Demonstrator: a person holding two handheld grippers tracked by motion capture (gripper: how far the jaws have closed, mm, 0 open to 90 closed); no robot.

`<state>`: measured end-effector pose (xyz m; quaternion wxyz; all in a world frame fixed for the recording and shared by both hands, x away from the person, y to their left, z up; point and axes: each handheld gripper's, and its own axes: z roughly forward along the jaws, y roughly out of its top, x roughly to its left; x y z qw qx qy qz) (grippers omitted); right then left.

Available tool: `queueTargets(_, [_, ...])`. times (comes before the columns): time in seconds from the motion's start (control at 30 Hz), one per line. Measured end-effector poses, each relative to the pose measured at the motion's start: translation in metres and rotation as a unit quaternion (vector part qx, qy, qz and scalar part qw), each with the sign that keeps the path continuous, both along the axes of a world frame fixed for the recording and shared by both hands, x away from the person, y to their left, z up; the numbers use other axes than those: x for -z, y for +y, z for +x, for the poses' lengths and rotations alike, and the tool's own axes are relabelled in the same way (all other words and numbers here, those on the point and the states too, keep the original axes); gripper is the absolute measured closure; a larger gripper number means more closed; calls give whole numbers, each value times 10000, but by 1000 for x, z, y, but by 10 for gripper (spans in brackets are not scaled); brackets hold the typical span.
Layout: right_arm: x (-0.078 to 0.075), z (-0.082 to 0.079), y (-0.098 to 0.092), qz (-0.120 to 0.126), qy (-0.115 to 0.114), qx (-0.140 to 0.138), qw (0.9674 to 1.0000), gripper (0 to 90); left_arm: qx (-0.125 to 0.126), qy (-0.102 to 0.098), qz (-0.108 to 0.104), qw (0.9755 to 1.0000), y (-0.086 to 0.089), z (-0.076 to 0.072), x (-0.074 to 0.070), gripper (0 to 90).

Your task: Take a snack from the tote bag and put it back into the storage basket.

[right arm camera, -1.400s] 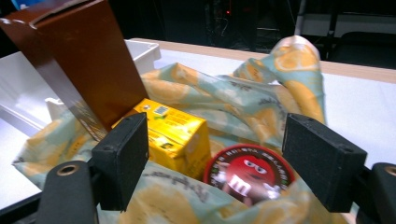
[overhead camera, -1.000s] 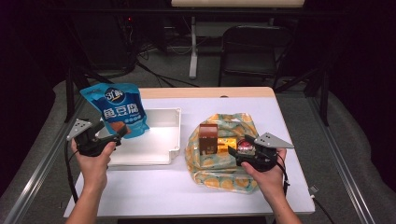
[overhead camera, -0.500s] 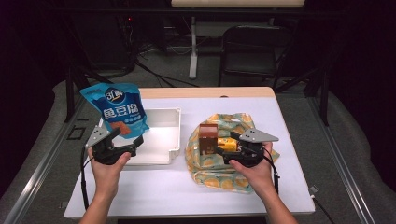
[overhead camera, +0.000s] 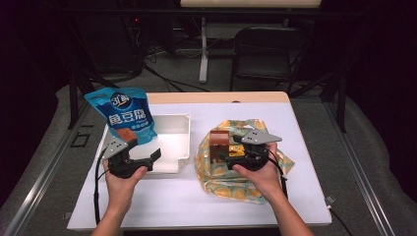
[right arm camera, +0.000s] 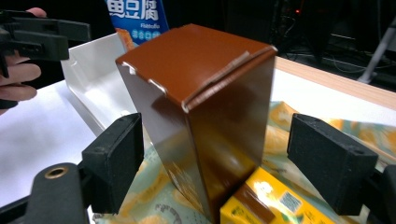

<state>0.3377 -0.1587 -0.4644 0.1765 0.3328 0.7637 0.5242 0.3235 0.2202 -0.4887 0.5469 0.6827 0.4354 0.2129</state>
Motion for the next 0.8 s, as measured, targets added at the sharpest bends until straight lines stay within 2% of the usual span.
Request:
queueTargets(0.3, [-1,11,12,-118,44,-229,9997,184,227,37,65,9997,-13,-1,4,3])
queueTargets(0.4, [-2,13,14,-115,-43,-244,9996,181,345,56,102,9993,-17,-2,6,3])
queueTargets(0.53, [-2,18,17,-132,59,-328,9994,152,458,66,117,9989,-22,-2,8,3])
queueTargets(0.8, [-2,24,23,-202,21,-382,9991,157,621,100,150,9979,-29,-3,10,6])
